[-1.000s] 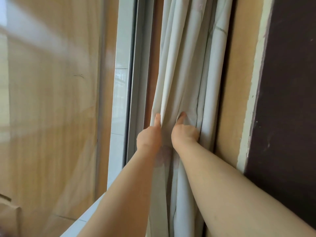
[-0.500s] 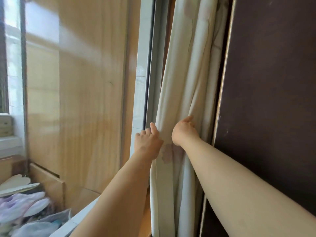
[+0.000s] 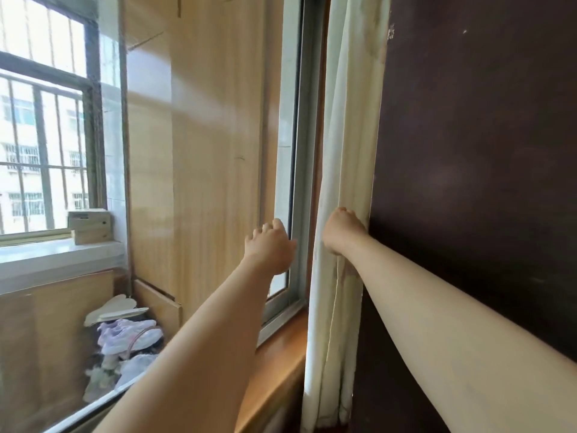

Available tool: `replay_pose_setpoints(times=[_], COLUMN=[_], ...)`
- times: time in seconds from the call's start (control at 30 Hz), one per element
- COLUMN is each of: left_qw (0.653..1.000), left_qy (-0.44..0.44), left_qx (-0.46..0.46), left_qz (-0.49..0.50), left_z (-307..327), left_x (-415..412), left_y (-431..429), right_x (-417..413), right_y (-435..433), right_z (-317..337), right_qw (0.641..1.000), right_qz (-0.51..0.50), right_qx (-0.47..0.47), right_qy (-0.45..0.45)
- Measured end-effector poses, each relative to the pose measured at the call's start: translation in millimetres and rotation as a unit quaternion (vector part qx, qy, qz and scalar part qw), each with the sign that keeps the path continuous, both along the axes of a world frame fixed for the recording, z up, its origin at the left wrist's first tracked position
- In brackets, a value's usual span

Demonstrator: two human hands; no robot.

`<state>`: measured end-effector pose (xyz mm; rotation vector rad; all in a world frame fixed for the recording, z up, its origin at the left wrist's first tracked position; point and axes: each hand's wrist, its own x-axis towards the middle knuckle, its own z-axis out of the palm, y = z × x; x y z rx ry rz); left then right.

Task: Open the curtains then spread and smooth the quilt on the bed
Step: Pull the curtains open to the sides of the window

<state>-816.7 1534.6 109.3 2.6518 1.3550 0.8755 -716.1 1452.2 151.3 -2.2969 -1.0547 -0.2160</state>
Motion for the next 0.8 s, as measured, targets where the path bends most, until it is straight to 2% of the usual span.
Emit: replay_pose_setpoints(times=[0.13, 0.27, 0.63, 0.8], left_qw=[0.994, 0.983, 0.978, 0.965], left_qy=[-0.101, -0.172, -0.209, -0.259], left_qx=[-0.049, -0.053, -0.021, -0.023], left_qz=[-0.011, -0.021, 0.020, 0.037], left_z=[3.1, 2.1, -2.8, 2.3], left_x=[-30.7, -69.4, -168.8, -210.1], left_y=[-29.6, -68.5, -156.1, -181.2], right_x=[-16.0, -36.6, -100.9, -134.7], right_y=[-28.0, -57.9, -112.6, -130.4], right_z=[-1.9, -9.7, -25.3, -22.2], right_qw=[0.999, 0.997, 0.982, 0.974], right_qz=[0.034, 0.075, 0.185, 0.216], right_qx=[-0.004, -0.002, 0.032, 0.056], right_qy=[0.010, 0.003, -0.016, -0.040])
